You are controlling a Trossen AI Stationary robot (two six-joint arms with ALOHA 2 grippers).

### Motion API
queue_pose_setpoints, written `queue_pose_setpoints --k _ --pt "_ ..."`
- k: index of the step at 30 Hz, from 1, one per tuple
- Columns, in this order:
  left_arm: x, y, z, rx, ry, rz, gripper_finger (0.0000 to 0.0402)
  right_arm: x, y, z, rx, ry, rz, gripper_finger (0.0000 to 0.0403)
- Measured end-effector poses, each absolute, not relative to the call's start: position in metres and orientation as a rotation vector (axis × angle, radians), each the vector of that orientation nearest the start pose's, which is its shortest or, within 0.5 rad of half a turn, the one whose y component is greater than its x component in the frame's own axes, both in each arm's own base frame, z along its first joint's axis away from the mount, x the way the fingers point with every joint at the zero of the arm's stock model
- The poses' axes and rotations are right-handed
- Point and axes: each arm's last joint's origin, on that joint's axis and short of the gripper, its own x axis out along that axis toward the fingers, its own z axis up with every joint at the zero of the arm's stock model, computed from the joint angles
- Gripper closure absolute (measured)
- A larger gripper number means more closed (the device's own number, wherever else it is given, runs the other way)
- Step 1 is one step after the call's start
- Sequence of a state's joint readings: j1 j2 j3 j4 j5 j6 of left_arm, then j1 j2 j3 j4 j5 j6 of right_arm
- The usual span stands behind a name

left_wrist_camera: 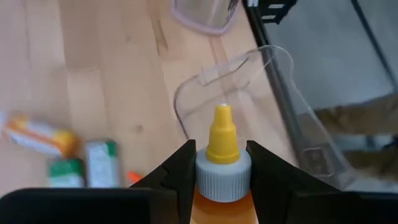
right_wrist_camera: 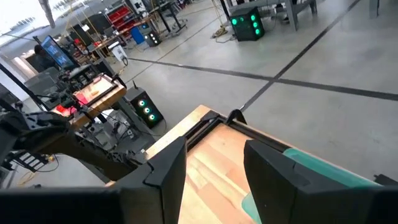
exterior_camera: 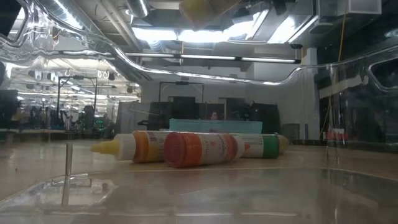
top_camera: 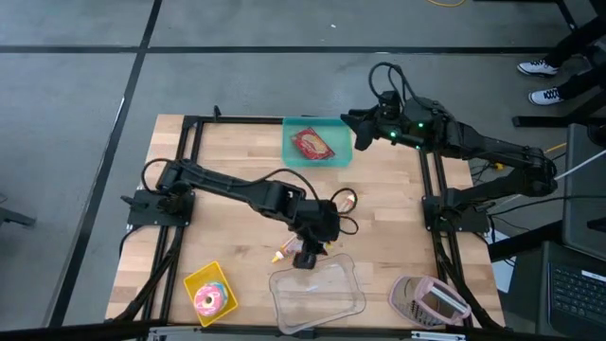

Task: Pick & Place Food Item
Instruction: Put the bottom left yellow food coloring bottle into the transparent bin

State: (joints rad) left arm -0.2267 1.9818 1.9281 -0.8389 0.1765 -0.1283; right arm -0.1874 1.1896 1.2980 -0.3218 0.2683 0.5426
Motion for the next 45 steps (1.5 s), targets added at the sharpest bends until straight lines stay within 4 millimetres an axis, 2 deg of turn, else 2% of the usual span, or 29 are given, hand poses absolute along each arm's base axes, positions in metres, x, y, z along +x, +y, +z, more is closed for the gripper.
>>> queue_pose_setpoints --k 4,16,23,29,36,40,45 --pt "0.423 -0.112 0.306 -0.213 0.985 -0.263 0.0291 0.253 -0.053 0.411 0.542 0.094 -0.489 0.0243" --pt "0.429 -0.14 0.273 -0.343 1.111 -0.221 0.0291 0.255 -0.052 0.409 0.523 0.113 -0.468 0.0243" --pt "0.438 -0.147 0.275 -0.429 1.021 -0.189 0.0291 0.255 -0.051 0.409 0.528 0.119 -0.443 0.0243" --pt "0.441 -0.128 0.272 -0.515 1.0 0.056 0.0291 0.256 -0.049 0.409 0.487 0.151 -0.358 0.0243" --pt "0.443 -0.12 0.273 -0.745 0.891 0.366 0.0291 0.257 -0.044 0.409 0.428 0.199 -0.175 0.0243" --pt "0.439 -0.125 0.272 -0.877 0.796 0.564 0.0291 0.257 -0.041 0.409 0.385 0.22 -0.066 0.0243" --pt "0.428 -0.147 0.27 -1.01 0.714 0.695 0.0291 0.257 -0.04 0.409 0.353 0.234 0.035 0.0243"
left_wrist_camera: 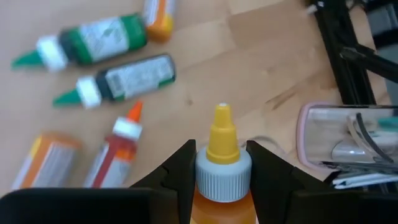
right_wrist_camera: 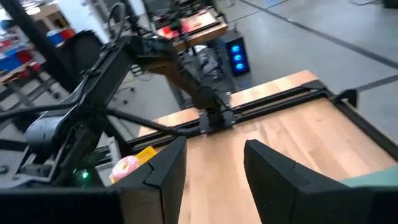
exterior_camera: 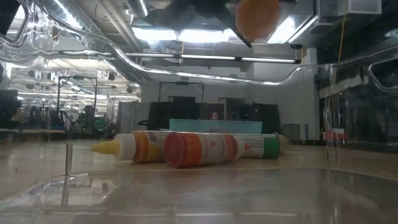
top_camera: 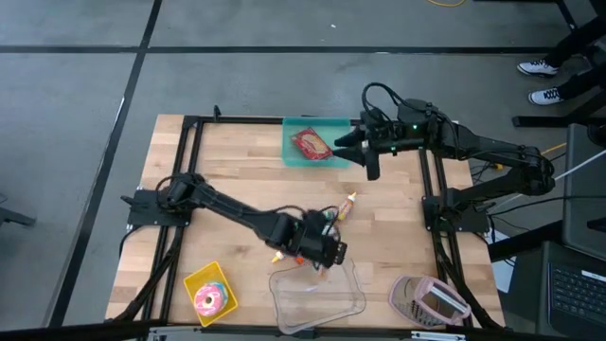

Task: Pick & Place Food Item
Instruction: Put the bottom left yellow food coloring bottle into the transparent bin

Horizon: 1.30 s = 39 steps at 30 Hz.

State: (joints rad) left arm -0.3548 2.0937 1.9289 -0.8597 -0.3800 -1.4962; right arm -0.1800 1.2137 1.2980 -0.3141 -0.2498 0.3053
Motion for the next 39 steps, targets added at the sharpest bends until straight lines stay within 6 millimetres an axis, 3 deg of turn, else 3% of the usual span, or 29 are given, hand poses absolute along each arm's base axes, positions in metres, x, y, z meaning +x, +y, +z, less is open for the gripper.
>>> queue_pose_setpoints --k 13,17,23,26,39 --pt "0.398 -0.202 0.267 -1.261 0.598 0.844 0.0291 0.257 -0.04 0.409 0.354 0.236 0.06 0.0243" --pt "0.4 -0.218 0.252 -1.333 0.57 0.856 0.0291 0.257 -0.04 0.409 0.354 0.237 0.06 0.0243" --pt "0.42 -0.241 0.216 -1.451 0.585 0.777 0.0291 0.257 -0.04 0.409 0.356 0.245 0.062 0.0243" --pt "0.427 -0.242 0.205 -1.477 0.588 0.769 0.0291 0.256 -0.04 0.409 0.359 0.247 0.081 0.0243" --pt "0.432 -0.228 0.197 -1.487 0.661 0.832 0.0291 0.256 -0.039 0.409 0.364 0.252 0.101 0.0243"
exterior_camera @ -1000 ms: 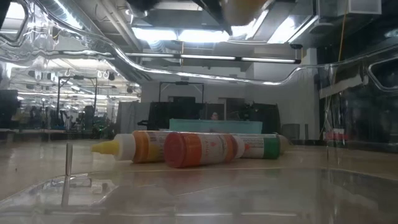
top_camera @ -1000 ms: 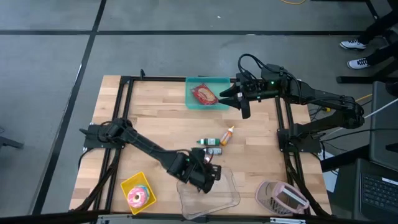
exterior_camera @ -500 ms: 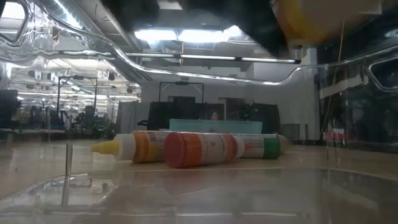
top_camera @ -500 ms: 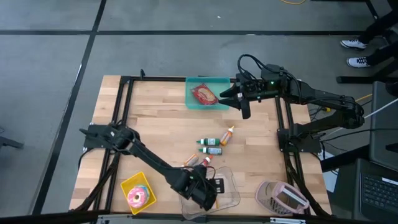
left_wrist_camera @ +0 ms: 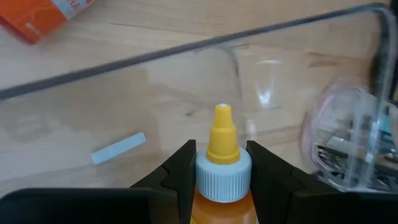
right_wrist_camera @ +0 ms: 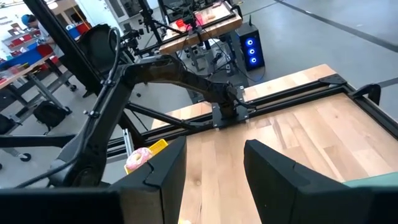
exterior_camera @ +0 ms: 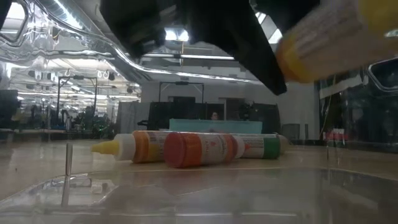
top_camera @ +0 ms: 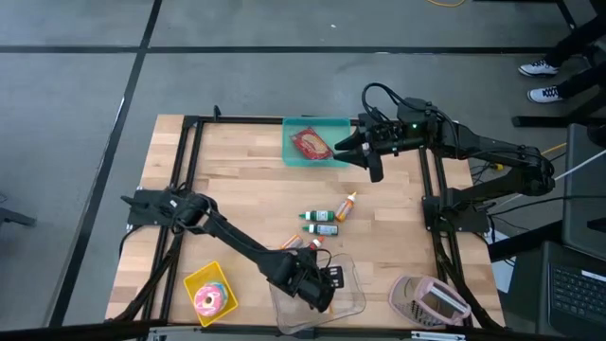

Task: Pick & Place Food Item
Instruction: Put the bottom left yellow food coloring bottle into the transparent bin, then put the top green food coloring bottle into the transparent bin

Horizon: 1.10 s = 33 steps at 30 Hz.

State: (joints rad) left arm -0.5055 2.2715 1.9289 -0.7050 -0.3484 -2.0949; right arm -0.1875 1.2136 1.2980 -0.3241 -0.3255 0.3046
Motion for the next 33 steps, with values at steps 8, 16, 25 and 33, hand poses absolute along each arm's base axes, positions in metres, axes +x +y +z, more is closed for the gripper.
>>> queue_pose_setpoints --k 8,16,25,33 --pt "0.435 -0.224 0.197 -1.497 0.645 0.838 0.0168 0.256 -0.039 0.409 0.365 0.253 0.109 0.0243" --pt "0.44 -0.22 0.206 -1.493 0.507 0.81 0.0155 0.256 -0.039 0.409 0.365 0.253 0.11 0.0243" --pt "0.433 -0.196 0.271 -1.217 0.277 0.701 0.0182 0.256 -0.039 0.409 0.376 0.25 0.109 0.0243" --pt "0.408 -0.139 0.305 -0.888 0.709 0.641 0.0185 0.257 -0.039 0.41 0.387 0.243 0.108 0.0243"
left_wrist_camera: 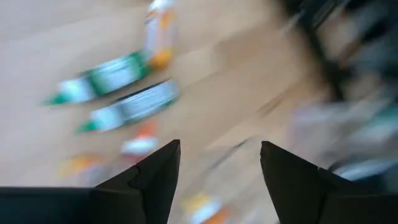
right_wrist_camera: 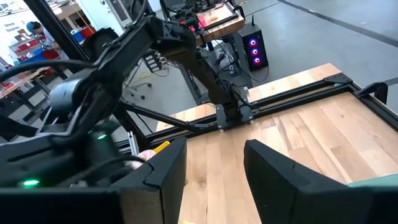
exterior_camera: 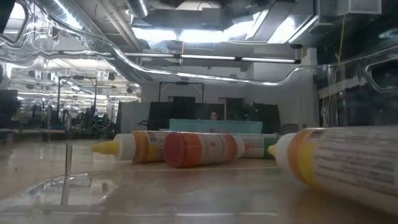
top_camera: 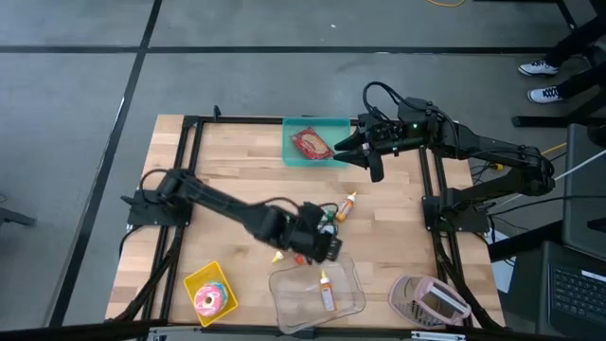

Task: Pick & Place Food Item
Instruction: Put the top green food coloring bottle into the transparent bin

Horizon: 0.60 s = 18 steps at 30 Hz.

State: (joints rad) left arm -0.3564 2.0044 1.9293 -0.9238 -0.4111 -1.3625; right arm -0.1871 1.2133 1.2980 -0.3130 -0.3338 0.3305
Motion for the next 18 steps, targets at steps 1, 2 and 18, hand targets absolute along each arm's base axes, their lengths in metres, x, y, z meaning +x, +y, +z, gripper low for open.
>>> queue_pose_setpoints --k 1,2,18 --pt "0.403 -0.133 0.305 -0.843 0.81 0.622 0.0185 0.257 -0.039 0.41 0.389 0.243 0.108 0.0243" --pt "0.399 -0.127 0.305 -0.803 0.894 0.597 0.0185 0.257 -0.039 0.41 0.389 0.243 0.108 0.0243" --pt "0.392 -0.091 0.278 -0.319 1.229 0.484 0.0185 0.257 -0.041 0.41 0.41 0.226 0.025 0.0243"
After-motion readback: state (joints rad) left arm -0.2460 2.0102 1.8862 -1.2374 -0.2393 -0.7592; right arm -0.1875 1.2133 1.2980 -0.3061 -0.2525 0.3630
